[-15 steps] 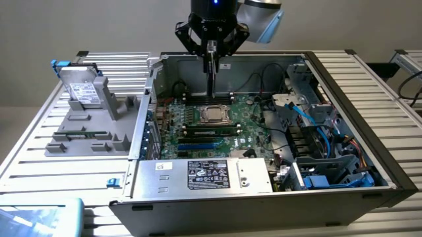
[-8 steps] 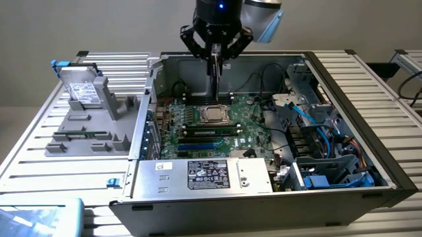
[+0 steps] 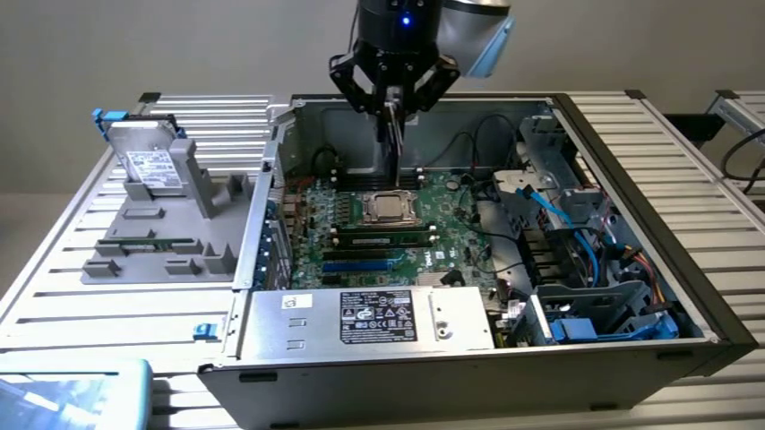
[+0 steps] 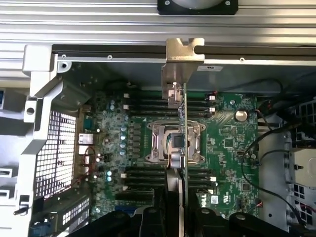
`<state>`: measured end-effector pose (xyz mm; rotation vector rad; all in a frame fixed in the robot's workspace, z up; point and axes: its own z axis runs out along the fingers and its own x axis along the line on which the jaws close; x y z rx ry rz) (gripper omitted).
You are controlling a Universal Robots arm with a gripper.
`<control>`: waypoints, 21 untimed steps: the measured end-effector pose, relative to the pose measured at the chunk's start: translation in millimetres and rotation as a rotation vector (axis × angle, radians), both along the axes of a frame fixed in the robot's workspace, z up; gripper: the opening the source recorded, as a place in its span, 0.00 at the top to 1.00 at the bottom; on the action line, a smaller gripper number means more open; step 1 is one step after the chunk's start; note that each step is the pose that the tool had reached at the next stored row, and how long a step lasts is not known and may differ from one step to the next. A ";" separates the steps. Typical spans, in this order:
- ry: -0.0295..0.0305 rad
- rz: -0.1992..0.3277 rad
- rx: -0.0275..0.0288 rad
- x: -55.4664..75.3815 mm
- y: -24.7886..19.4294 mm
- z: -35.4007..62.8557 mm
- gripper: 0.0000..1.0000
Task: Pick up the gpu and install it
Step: 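Pick up the gpu and move the gpu toward the slot, then insert the gpu into the slot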
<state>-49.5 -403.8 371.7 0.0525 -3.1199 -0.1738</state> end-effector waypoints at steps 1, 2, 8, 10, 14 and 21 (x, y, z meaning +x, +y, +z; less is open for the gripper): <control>0.0000 0.017 0.0002 0.0 0.0 -0.3 0.72; 0.0000 0.035 0.0002 0.0 0.0 -0.5 0.72; 0.0000 0.144 0.0010 0.0 0.0 -1.7 0.72; -0.0001 0.181 0.0017 0.0 0.0 -2.1 0.72; -0.0004 0.255 0.0055 0.0 0.0 -3.0 0.72; -0.0016 0.333 0.0171 0.0 0.0 -3.2 0.72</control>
